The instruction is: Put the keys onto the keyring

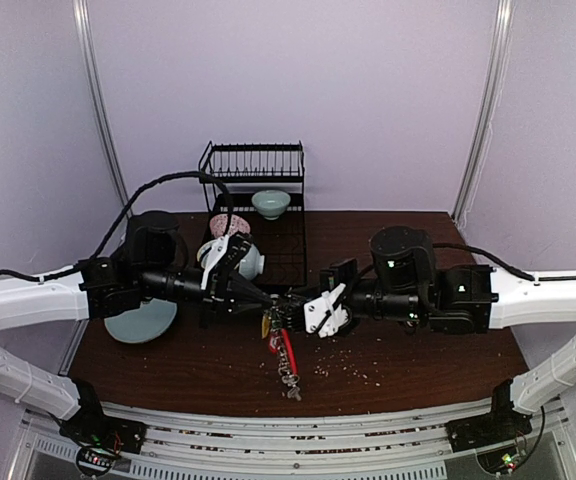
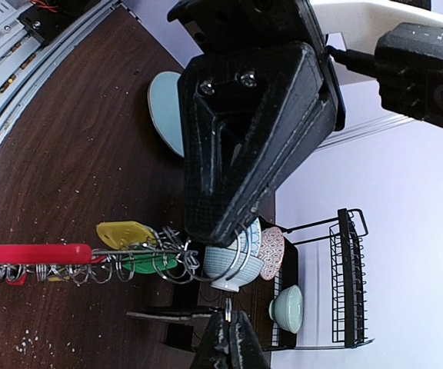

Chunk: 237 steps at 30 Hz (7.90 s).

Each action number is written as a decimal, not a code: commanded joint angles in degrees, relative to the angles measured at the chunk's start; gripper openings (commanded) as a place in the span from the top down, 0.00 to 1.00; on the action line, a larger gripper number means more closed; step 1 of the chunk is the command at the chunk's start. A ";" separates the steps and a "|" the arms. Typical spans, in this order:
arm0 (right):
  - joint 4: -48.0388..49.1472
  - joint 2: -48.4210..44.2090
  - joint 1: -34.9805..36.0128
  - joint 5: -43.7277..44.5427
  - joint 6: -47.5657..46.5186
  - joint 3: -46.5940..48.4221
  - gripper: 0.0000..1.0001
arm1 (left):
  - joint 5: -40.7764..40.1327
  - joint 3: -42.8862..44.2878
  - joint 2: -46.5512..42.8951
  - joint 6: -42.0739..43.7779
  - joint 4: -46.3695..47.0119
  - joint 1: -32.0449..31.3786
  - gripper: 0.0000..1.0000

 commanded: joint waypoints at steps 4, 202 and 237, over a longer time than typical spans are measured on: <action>0.44 -0.38 0.62 -1.93 -1.13 1.45 1.00 | -0.58 0.71 -0.42 -0.90 5.23 -0.29 1.00; -34.67 13.46 -0.18 -15.89 80.43 32.32 1.00 | -35.58 -4.19 -13.44 31.59 -1.90 -16.46 1.00; -28.65 14.03 -0.35 -20.40 85.52 30.64 1.00 | -43.70 -5.06 -12.89 29.13 1.09 -17.25 1.00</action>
